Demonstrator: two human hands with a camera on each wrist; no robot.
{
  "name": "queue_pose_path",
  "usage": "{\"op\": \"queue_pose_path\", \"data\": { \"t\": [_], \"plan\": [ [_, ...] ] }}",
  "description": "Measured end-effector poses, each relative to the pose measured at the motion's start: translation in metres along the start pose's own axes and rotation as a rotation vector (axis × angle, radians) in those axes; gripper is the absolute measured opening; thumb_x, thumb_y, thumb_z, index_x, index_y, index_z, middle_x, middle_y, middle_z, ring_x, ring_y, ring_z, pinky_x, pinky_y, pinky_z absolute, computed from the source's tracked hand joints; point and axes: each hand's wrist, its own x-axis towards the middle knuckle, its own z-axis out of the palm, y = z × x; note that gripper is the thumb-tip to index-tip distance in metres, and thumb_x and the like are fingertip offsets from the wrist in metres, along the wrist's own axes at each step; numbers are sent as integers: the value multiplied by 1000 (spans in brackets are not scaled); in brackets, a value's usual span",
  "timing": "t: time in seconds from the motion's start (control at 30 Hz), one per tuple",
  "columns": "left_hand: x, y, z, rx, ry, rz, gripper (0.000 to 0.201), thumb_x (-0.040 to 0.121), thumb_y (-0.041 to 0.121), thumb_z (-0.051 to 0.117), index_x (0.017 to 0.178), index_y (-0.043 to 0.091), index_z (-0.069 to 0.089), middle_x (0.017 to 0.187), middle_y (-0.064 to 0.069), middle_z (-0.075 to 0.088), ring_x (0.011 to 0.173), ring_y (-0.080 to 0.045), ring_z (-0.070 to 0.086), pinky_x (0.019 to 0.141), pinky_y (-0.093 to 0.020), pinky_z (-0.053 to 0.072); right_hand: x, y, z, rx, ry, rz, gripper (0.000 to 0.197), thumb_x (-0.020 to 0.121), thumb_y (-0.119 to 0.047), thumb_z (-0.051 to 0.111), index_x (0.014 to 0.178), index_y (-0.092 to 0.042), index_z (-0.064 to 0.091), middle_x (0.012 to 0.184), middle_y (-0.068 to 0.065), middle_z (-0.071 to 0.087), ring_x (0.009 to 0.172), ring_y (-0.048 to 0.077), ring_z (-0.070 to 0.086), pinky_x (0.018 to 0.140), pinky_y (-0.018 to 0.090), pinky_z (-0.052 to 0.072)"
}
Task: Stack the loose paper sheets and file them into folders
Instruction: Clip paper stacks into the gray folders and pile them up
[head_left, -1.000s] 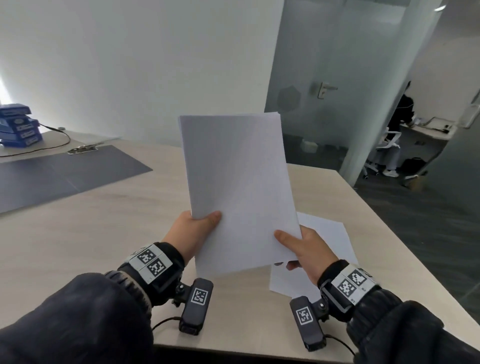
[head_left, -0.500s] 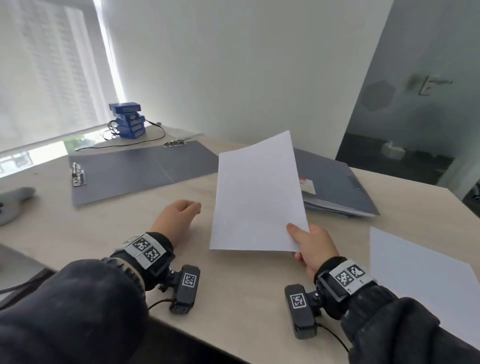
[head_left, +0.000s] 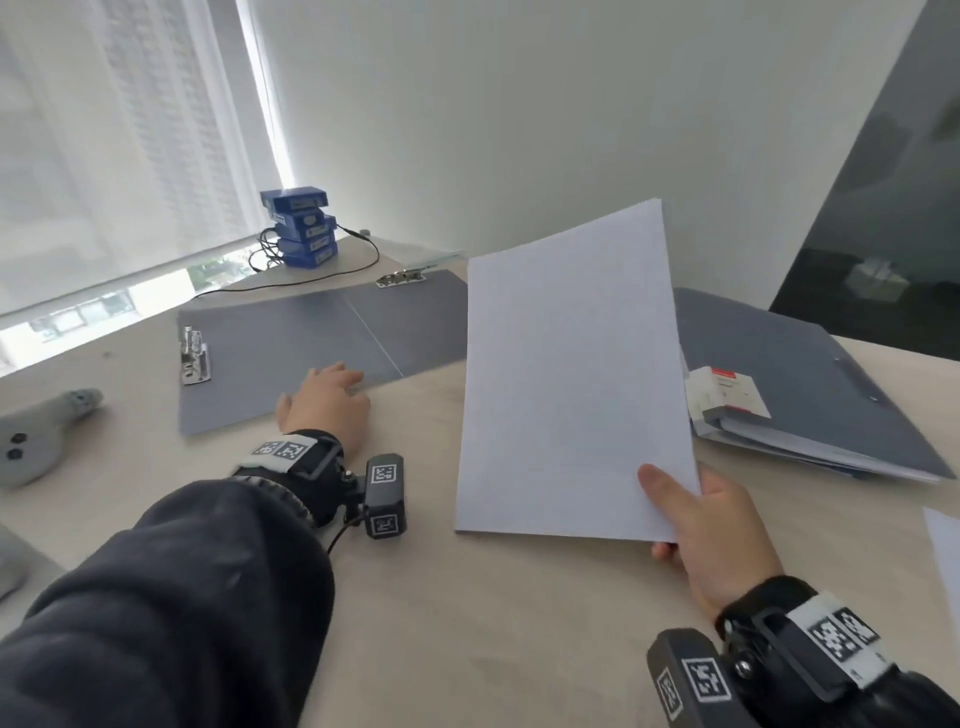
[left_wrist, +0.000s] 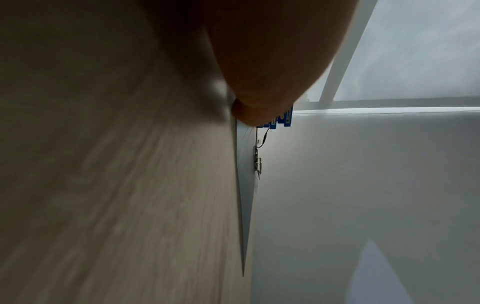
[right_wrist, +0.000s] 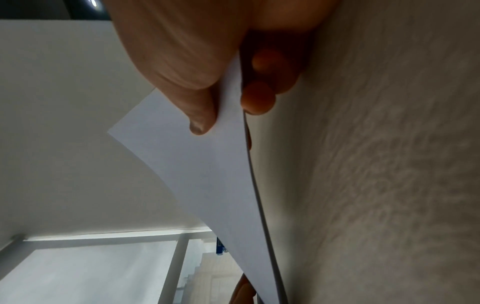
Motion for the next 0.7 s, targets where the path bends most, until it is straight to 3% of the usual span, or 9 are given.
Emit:
{"op": "queue_pose_path", "data": {
  "t": [0.07,0.13,0.2,0.33,0.43,0.6,0.7],
  "plan": [
    [7,5,1,137,-69,-36,47,96,27,44,143,31,51,163,5,35,152,-22,25,124,-54,9,0,0,0,31,-2,-5,14,97,-28,64,92,-17,71,66,-5,70,47,17,50,46,31,43],
    [3,11,0,190,-85,-46,42,92,33,45,133,31,54,149,-2,51,139,-26,41,118,-53,19,2,0,-1,46,5,-7,13,97,-27,64,92,-16,70,66,-6,70,47,16,49,43,27,43],
    [-5,13,-4,178,-62,-63,42,91,36,49,132,29,54,142,-3,56,132,-28,46,113,-49,25,4,0,-1,54,8,-12,12,97,-26,64,91,-17,70,67,-6,71,47,16,49,41,25,43],
    [-29,13,-9,218,-60,-62,46,91,40,52,136,32,52,151,1,45,138,-29,36,111,-50,26,4,2,-1,64,21,-29,12,97,-27,65,90,-18,70,69,-5,71,48,20,49,43,27,43],
    [-50,11,-11,217,-91,-75,34,89,47,53,120,38,60,142,-1,44,130,-30,39,108,-49,28,2,3,-2,101,41,-31,11,96,-25,65,90,-18,70,74,-2,71,50,20,49,42,28,44],
    [-75,8,-21,308,-191,-93,42,82,65,53,117,42,54,153,-2,40,146,-37,26,116,-58,21,-12,6,-9,116,58,-24,12,96,-26,65,92,-16,70,76,5,68,49,21,48,45,28,43],
    [-83,8,-28,354,-222,-60,45,81,64,52,115,35,50,132,0,61,125,-32,50,108,-52,39,-27,5,-18,118,56,-2,11,97,-23,64,92,-14,68,70,4,64,47,19,46,40,24,41]
  ]
}}
